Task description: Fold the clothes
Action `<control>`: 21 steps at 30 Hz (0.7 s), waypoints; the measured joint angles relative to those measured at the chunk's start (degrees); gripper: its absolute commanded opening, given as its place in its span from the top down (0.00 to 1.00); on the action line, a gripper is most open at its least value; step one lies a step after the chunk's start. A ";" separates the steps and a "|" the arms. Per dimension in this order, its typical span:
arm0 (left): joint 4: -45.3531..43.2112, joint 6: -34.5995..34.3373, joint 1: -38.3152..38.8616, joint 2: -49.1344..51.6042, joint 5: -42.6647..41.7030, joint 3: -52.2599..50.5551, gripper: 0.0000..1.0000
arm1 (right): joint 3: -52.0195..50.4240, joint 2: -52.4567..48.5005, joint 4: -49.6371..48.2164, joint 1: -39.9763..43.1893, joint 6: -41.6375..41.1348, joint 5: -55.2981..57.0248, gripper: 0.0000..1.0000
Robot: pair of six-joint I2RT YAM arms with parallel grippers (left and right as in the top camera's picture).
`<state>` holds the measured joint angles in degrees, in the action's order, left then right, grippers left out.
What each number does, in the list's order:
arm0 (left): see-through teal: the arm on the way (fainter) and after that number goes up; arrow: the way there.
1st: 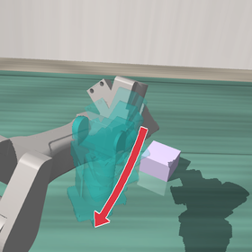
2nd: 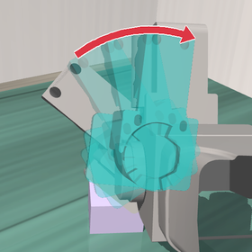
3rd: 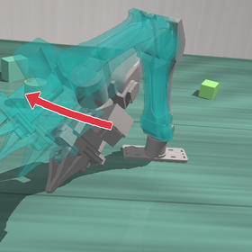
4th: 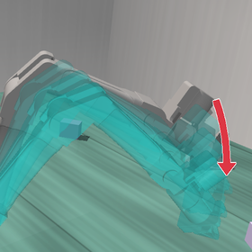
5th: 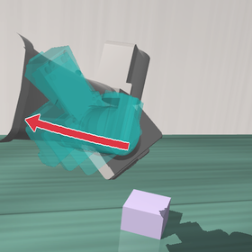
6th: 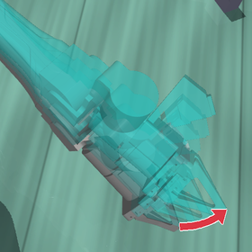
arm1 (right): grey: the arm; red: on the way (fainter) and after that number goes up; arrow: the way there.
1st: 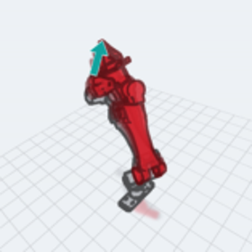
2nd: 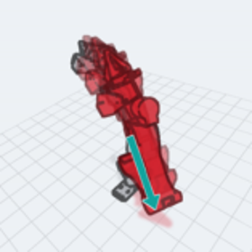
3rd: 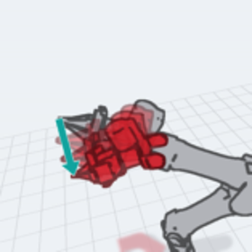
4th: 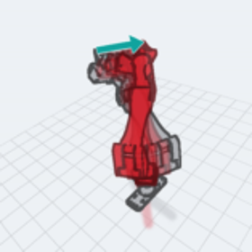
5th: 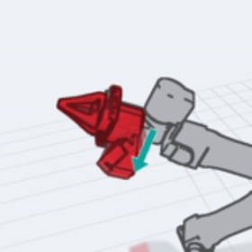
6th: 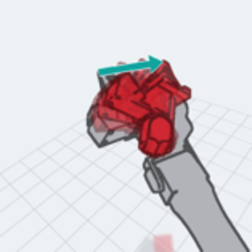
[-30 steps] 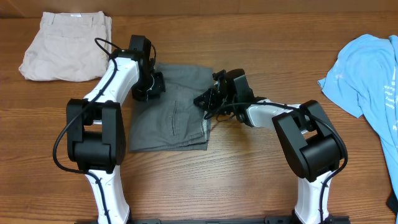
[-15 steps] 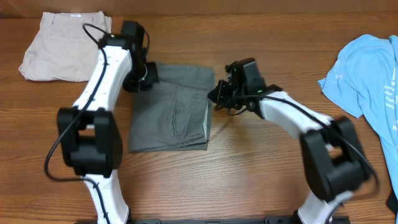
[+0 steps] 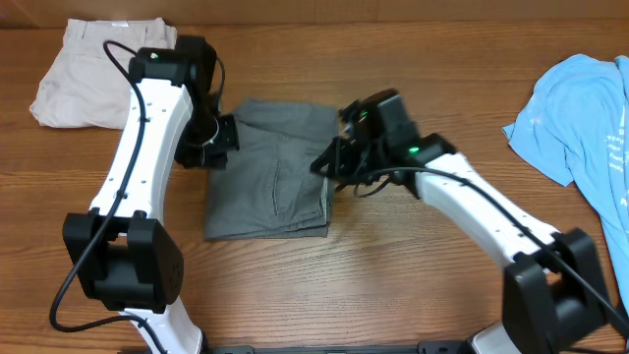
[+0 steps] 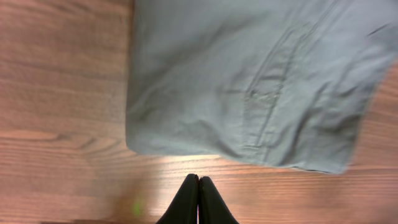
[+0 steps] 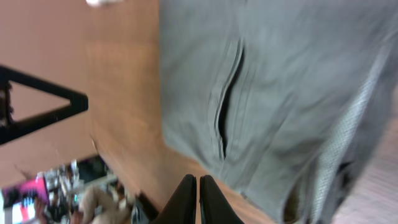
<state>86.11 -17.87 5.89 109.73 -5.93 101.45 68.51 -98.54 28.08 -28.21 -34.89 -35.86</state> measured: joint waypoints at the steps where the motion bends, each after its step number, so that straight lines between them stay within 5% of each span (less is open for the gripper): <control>1: -0.17 0.00 0.00 0.00 0.00 -1.55 0.96 | 0.00 -0.72 0.15 -0.92 -0.11 -0.17 0.92; 21: -17.70 0.00 -3.93 0.31 0.00 -24.48 0.87 | -0.31 -18.93 -0.11 -3.58 -3.48 -4.42 0.96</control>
<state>68.40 -17.87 1.96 110.04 -5.93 76.97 68.20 -117.47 27.97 -31.79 -38.37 -40.27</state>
